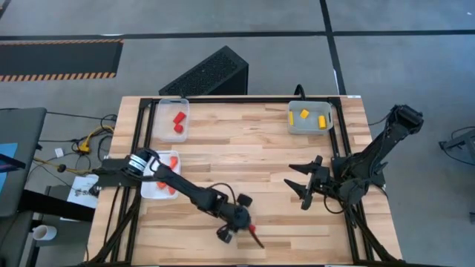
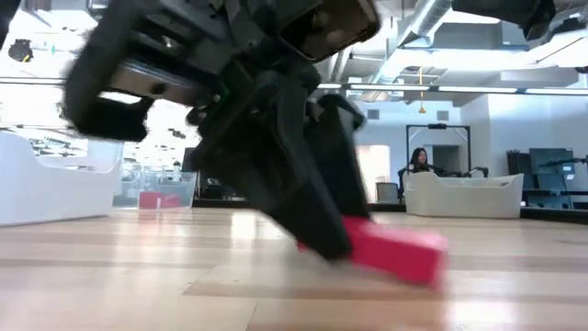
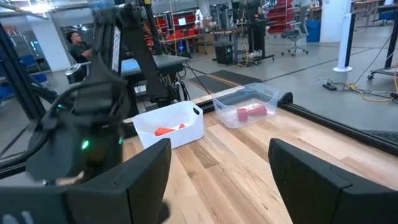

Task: Sort & place blocks by color
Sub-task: Put the red block into the transparent bin

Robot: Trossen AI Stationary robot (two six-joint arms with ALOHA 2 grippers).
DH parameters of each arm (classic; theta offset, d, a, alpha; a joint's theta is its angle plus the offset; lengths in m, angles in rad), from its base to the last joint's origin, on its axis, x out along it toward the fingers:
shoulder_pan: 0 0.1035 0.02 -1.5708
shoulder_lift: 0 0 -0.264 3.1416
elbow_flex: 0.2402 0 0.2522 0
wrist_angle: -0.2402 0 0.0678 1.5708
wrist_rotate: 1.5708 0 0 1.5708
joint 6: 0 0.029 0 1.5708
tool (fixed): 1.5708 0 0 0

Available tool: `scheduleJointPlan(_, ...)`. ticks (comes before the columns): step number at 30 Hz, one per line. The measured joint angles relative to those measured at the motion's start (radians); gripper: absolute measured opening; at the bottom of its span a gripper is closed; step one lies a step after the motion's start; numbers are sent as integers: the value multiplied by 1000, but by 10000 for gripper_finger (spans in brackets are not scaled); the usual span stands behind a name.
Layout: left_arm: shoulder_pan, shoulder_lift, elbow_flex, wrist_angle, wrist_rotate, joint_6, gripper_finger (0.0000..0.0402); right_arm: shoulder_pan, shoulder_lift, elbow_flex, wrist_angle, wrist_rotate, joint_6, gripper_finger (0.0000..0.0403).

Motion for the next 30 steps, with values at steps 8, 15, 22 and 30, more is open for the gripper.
scheduleJointPlan(8,59,-184,-87,-91,-134,31,98,5,0,0,0,-1,0,291)
scheduleJointPlan(15,106,-375,-303,52,-177,-8,98,13,0,0,0,-1,0,291)
scheduleJointPlan(22,153,-596,-543,263,-218,-56,98,12,0,0,-4,0,5,291)
scheduleJointPlan(30,248,-833,-682,271,-326,-65,98,11,0,0,-1,0,6,291)
